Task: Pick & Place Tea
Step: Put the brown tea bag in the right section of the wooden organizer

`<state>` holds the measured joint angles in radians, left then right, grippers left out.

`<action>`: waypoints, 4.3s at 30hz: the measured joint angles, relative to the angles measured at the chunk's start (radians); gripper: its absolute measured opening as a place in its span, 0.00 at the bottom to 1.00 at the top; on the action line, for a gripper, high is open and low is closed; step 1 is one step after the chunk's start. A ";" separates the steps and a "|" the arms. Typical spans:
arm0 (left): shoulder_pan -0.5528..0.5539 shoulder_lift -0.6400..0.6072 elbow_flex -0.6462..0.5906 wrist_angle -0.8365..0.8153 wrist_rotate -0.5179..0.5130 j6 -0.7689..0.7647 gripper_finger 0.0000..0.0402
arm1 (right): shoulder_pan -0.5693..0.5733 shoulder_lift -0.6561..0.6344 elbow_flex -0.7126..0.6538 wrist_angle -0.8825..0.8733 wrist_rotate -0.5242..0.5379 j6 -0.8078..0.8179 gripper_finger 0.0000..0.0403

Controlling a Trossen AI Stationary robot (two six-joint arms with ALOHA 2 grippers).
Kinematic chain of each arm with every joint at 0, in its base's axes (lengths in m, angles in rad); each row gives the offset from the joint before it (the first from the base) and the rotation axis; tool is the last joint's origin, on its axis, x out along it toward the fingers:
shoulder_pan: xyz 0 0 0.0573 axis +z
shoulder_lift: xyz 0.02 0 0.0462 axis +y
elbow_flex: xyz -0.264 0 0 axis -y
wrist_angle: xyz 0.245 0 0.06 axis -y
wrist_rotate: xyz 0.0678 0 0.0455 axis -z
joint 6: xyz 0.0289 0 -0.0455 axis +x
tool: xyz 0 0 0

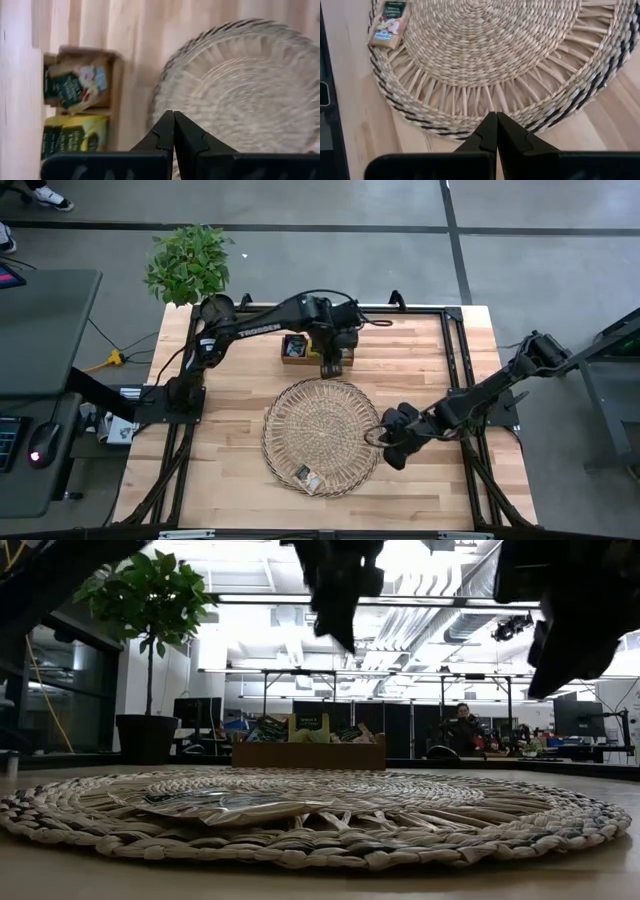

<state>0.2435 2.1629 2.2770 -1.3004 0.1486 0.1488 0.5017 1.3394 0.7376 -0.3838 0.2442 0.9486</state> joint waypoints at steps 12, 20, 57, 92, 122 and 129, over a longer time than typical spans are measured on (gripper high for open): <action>-0.240 -0.035 -0.091 0.223 -0.008 -0.223 0.00 | 0.155 0.000 0.000 0.001 0.033 0.051 0.00; -0.420 -0.033 -0.237 0.397 -0.097 -0.511 0.00 | 0.351 -0.014 0.000 0.006 0.056 0.125 0.00; -1.001 -0.417 -1.130 0.760 -0.523 -1.647 0.00 | 0.094 0.560 0.462 0.407 -0.097 -0.406 0.00; -1.015 -0.416 -1.155 0.840 -0.664 -1.701 0.00 | -0.032 0.776 0.542 0.422 -0.226 -0.429 0.00; -0.817 -0.307 -1.154 1.138 -0.194 -1.704 0.48 | -0.030 0.776 0.535 0.400 -0.251 -0.433 0.00; -0.813 -0.264 -1.154 1.204 -0.179 -1.726 0.45 | -0.030 0.776 0.534 0.399 -0.250 -0.433 0.00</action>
<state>-0.5690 1.8985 1.1225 -0.0962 -0.0309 -1.5770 0.4721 2.1151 1.2716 0.0154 -0.0060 0.5152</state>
